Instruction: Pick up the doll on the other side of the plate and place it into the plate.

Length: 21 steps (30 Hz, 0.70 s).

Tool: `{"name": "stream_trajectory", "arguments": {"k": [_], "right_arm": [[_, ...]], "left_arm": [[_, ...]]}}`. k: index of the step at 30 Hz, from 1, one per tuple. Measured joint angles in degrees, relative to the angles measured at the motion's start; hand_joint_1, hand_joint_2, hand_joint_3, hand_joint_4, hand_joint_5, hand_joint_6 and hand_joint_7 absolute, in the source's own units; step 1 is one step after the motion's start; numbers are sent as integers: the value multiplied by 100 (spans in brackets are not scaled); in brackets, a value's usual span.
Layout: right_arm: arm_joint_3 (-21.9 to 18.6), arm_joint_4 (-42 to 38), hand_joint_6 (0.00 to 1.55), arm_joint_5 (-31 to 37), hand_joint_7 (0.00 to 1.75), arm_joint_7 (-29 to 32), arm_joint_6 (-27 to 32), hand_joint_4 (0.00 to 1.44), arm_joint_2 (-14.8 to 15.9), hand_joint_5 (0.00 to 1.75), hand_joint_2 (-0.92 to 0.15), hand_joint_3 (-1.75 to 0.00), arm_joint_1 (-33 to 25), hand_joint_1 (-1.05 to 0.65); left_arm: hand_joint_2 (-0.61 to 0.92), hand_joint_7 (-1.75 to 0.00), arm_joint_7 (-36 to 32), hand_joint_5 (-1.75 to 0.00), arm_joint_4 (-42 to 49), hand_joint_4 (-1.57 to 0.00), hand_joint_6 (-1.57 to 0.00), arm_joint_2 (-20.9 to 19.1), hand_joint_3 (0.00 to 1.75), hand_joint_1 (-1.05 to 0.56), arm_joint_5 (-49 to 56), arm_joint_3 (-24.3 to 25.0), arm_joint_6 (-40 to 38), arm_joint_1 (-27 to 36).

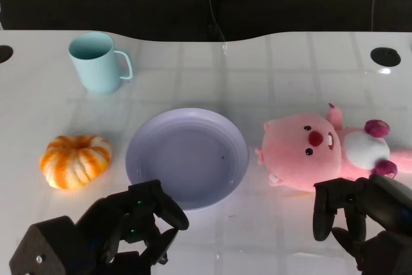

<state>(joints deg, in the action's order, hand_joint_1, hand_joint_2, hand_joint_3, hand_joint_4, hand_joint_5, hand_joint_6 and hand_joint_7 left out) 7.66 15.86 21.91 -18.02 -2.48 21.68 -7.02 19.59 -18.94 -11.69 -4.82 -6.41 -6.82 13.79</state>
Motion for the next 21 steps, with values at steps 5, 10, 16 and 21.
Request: {"name": "stream_trajectory", "arguments": {"k": [5,10,16,21], "right_arm": [[1,0,82,0,137,0,4,84,0,173,-39,-125,3,5],[1,0,82,-4,138,0,4,84,0,173,-38,-126,5,4],[2,0,81,-3,137,-6,36,84,0,173,-38,-126,16,5],[2,0,80,-4,134,-6,48,82,0,174,-40,-124,20,4]], "left_arm": [[71,-141,0,-175,0,-61,-62,0,87,-24,1,3,7,-32],[72,-141,0,-175,0,-60,-62,0,87,-24,1,3,9,-46],[71,-142,0,-175,3,-61,-63,0,88,-25,1,5,14,-49],[71,-142,0,-175,8,-62,-63,0,88,-24,0,12,17,-54]]}}
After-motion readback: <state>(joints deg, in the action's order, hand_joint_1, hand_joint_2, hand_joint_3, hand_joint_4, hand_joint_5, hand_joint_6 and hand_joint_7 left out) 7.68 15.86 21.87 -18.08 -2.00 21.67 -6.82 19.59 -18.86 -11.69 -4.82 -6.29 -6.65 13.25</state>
